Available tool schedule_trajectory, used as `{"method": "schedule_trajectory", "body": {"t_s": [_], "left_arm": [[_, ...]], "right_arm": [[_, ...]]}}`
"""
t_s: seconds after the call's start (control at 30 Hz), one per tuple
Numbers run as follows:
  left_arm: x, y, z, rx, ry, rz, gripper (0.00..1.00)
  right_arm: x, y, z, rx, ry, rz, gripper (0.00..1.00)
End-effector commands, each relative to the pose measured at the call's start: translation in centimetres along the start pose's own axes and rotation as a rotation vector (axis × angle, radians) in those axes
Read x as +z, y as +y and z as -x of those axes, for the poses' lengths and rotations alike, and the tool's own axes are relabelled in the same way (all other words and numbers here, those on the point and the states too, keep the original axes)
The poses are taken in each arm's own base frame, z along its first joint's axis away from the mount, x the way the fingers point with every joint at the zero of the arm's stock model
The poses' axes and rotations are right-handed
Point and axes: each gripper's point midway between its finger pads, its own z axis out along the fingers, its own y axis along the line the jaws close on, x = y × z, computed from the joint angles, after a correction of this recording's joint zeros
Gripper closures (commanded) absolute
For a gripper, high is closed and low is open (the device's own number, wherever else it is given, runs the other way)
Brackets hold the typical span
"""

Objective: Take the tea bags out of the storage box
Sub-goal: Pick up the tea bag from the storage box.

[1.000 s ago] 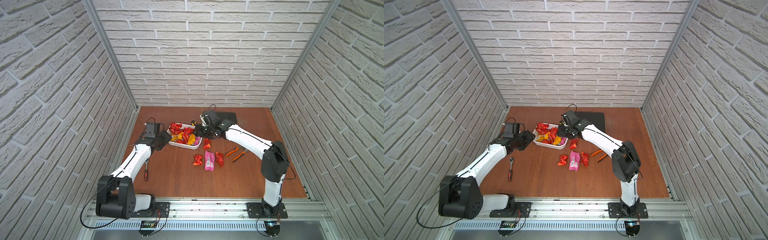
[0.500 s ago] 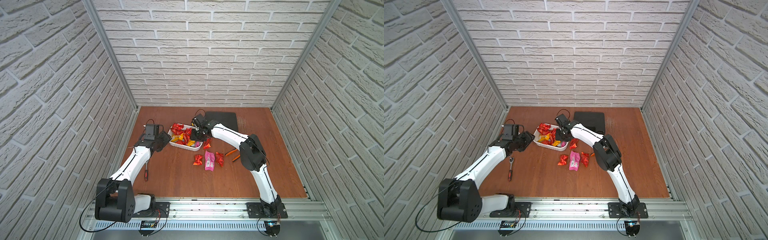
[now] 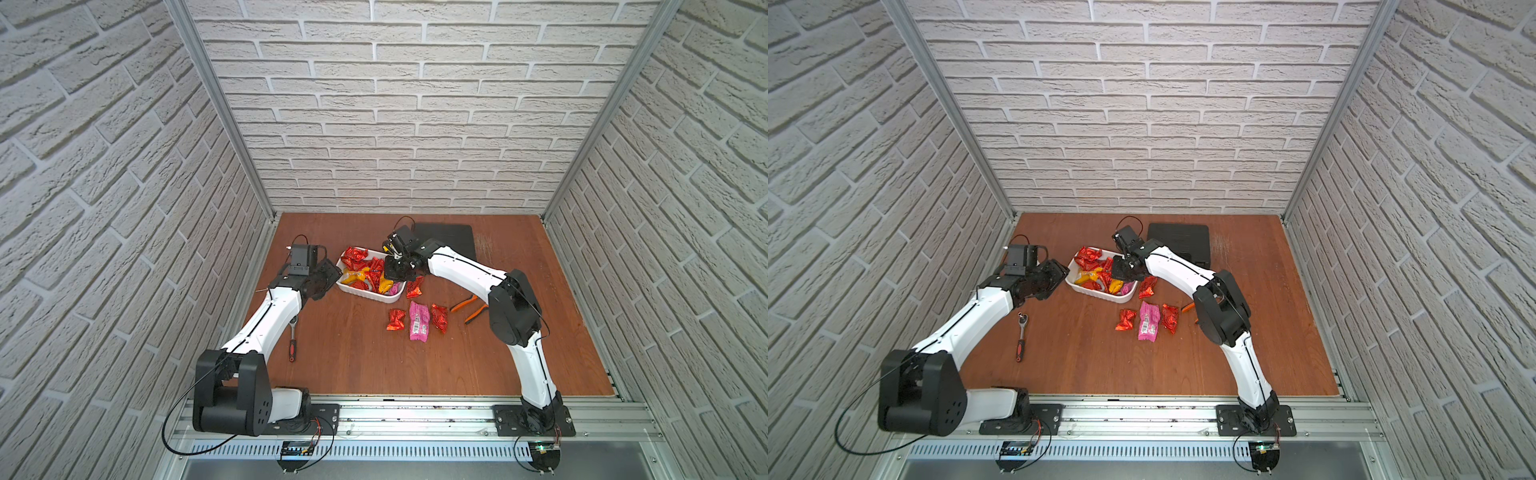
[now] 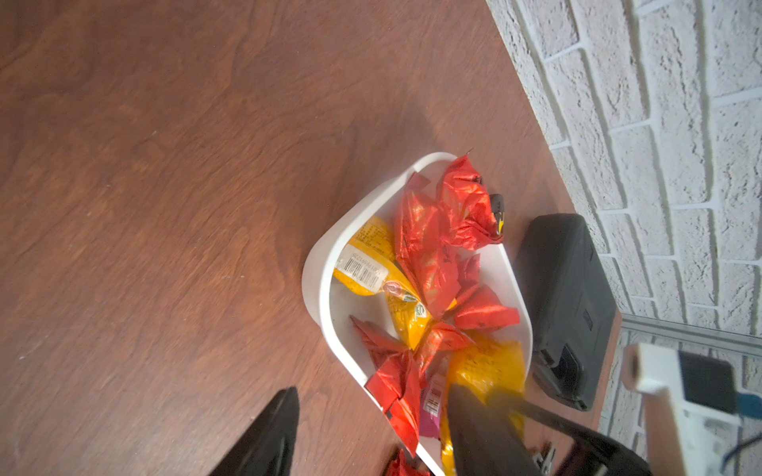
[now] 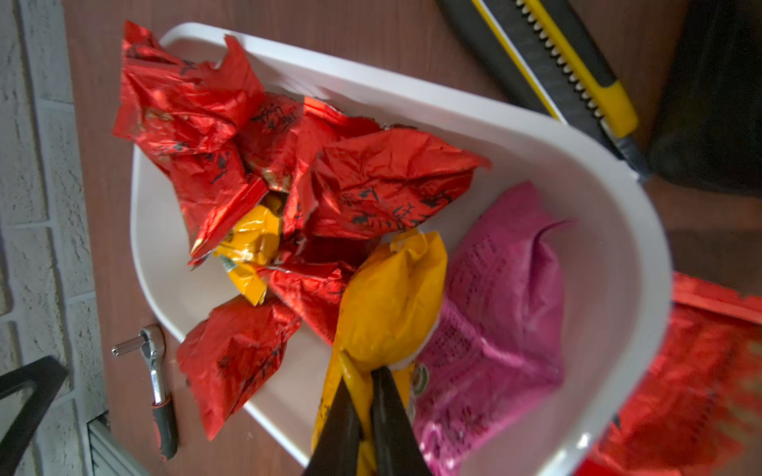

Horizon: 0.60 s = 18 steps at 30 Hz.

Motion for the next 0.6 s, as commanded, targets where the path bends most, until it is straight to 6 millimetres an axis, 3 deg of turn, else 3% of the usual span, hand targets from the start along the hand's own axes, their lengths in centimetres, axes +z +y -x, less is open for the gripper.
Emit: {"method": "schedule_trajectory", "body": {"t_s": [0.0, 0.27, 0.4, 0.57], "left_arm": [[-0.5, -0.8, 1.1, 0.011, -0.04, -0.016, 0.38], [-1.0, -1.1, 0.9, 0.053, -0.036, -0.024, 0.4], [-1.1, -1.5, 0.5, 0.092, -0.025, -0.036, 0.41], [-0.9, -2.1, -0.5, 0.126, 0.007, -0.056, 0.41]], "right_arm": [[-4.9, 1.9, 1.0, -0.004, -0.083, 0.063, 0.92], [-10.1, 1.4, -0.1, -0.055, -0.123, 0.114, 0.94], [-12.2, -1.5, -1.0, -0.078, -0.155, 0.134, 0.97], [-13.1, -6.5, -1.6, 0.021, -0.217, 0.207, 0.97]]}}
